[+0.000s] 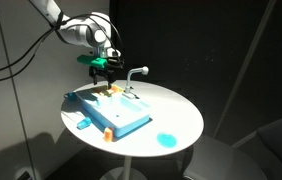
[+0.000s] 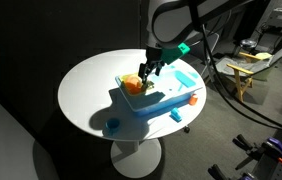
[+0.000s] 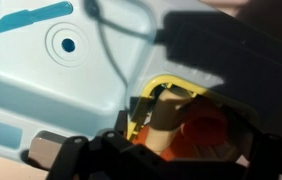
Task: Pick up the white container from the dish rack and place it on the light blue surface next to the tap
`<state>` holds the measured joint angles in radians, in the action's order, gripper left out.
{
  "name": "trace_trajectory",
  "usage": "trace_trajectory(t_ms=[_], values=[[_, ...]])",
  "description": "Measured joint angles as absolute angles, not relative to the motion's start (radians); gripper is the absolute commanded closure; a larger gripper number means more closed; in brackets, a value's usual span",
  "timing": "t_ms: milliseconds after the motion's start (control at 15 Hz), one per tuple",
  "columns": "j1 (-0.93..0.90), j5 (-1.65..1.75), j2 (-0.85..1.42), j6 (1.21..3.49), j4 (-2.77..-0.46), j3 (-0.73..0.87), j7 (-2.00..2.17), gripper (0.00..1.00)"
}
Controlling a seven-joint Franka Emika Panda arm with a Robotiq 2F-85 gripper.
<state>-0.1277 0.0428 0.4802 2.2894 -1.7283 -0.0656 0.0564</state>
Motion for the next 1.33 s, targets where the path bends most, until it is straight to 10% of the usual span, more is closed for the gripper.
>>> trace_trajectory(t_ms=[1333], values=[[-0.157, 0.071, 0.534, 2.295, -1.721, -0.063, 0.058, 0.00]])
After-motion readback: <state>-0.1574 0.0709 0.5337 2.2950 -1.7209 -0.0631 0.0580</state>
